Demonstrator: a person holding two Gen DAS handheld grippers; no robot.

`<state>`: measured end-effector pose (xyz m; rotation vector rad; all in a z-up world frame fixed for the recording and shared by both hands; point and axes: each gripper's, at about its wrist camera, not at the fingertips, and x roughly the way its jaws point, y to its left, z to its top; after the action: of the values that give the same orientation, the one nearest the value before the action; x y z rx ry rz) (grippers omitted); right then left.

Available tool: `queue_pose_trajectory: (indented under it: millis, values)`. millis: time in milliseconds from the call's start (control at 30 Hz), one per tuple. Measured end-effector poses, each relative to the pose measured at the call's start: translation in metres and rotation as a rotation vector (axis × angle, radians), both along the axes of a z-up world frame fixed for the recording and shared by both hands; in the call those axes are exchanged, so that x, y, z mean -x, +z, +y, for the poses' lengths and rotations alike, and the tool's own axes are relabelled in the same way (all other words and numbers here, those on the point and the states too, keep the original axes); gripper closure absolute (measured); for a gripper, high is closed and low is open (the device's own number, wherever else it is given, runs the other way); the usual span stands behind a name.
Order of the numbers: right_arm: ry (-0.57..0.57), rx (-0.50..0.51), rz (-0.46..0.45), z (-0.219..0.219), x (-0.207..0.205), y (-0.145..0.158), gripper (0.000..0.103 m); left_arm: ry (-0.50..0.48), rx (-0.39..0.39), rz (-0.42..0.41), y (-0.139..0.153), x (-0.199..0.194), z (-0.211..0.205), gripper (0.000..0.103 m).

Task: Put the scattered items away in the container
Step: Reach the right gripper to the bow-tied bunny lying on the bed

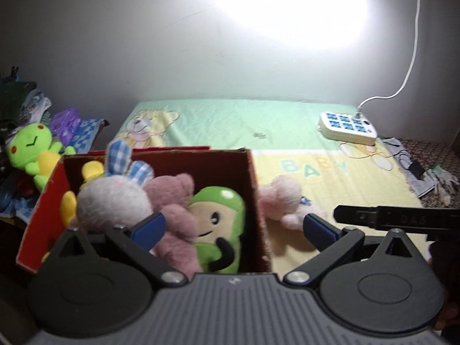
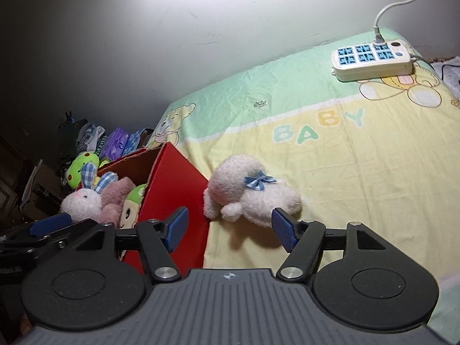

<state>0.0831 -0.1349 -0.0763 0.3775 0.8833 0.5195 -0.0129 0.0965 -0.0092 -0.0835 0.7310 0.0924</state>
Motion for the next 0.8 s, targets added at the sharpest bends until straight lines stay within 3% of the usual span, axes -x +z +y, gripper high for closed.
queue_pose_trajectory:
  millis: [167, 467, 800]
  values:
    - [-0.025, -0.021, 0.055, -0.024, -0.017, -0.013, 0.036, -0.135, 0.016, -0.029, -0.004, -0.009, -0.039, 0.001]
    - [0.002, -0.04, 0.108, -0.05, -0.05, -0.035, 0.036, -0.291, 0.067, 0.055, -0.045, -0.033, -0.1, 0.001]
    - [0.116, -0.126, 0.15, -0.045, -0.08, -0.065, 0.037, -0.204, 0.034, 0.123, -0.095, -0.065, -0.113, 0.001]
